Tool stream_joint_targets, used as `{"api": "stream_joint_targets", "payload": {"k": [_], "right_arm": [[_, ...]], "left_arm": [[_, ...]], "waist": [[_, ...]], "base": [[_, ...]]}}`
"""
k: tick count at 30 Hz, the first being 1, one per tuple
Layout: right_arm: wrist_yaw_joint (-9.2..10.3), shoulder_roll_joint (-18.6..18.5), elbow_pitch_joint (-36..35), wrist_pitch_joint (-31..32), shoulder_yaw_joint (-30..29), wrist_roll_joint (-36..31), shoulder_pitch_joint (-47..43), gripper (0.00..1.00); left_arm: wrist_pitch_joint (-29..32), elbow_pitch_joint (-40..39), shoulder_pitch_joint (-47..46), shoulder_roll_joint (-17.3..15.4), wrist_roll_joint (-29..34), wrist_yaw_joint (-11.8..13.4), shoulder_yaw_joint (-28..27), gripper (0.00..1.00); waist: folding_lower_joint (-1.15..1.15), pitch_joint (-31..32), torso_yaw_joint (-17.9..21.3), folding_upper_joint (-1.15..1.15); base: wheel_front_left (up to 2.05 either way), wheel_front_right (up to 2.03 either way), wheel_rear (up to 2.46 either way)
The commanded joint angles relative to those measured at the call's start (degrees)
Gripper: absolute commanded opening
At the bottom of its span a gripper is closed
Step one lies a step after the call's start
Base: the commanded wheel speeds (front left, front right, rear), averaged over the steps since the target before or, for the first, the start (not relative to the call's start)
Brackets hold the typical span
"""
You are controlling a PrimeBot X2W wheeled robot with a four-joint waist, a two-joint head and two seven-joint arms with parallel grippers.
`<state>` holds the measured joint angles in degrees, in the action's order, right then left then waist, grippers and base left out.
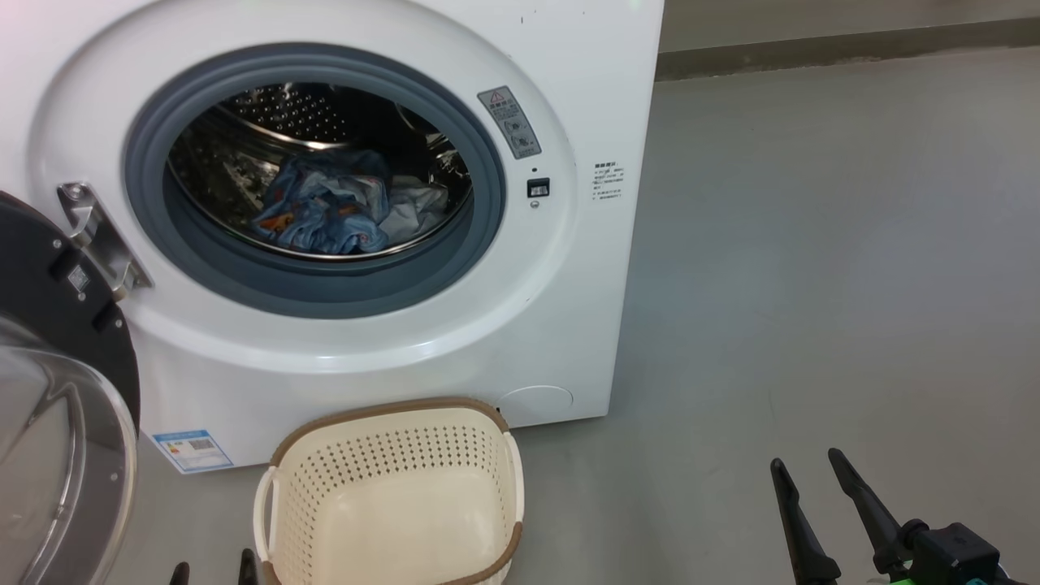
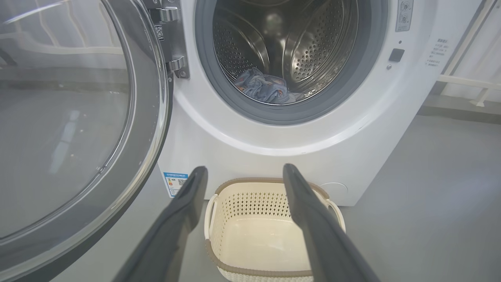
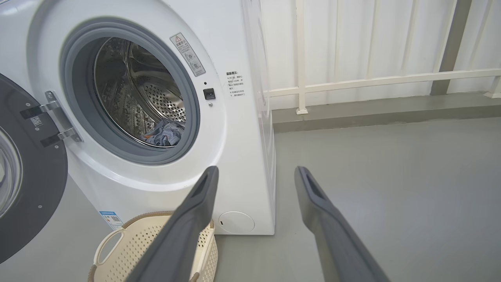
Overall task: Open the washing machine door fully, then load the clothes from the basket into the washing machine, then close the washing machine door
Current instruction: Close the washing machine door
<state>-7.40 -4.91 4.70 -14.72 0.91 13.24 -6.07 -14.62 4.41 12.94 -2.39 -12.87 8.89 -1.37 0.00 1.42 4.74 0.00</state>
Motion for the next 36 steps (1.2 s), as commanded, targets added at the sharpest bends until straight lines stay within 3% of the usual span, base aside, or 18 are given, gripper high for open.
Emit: {"api": "stream_joint_targets", "payload": {"k": [1,19,36], "right_arm": [[-0.09,-0.4,-1.5,-0.3,1.1,-0.2,1.0,1.0],[-0.09,-0.5,-1.4,-0.3,1.3,-0.3,1.3,1.0],[-0.09,-0.6,-1.1,-0.3,1.4,-0.4,1.5,1.0]], "left_arm": [[-0.4,-1.2,-1.5,-0.5,0.4,0.4,-1.9,1.0],[-0.4,-0.4,-2.1,-0.5,1.3,-0.1,-2.1,1.0],[-0.4,-0.2,-2.1,-0.5,1.0,0.0,-1.8,1.0]], "waist": [[0.0,-0.1,0.0,0.0],[0.0,-0.7,0.4,0.0],[0.0,-0.5,0.4,0.0]], "base": [[-1.1,1.1,0.0],[-1.63,1.63,0.0],[-0.17,0.17,0.0]]}}
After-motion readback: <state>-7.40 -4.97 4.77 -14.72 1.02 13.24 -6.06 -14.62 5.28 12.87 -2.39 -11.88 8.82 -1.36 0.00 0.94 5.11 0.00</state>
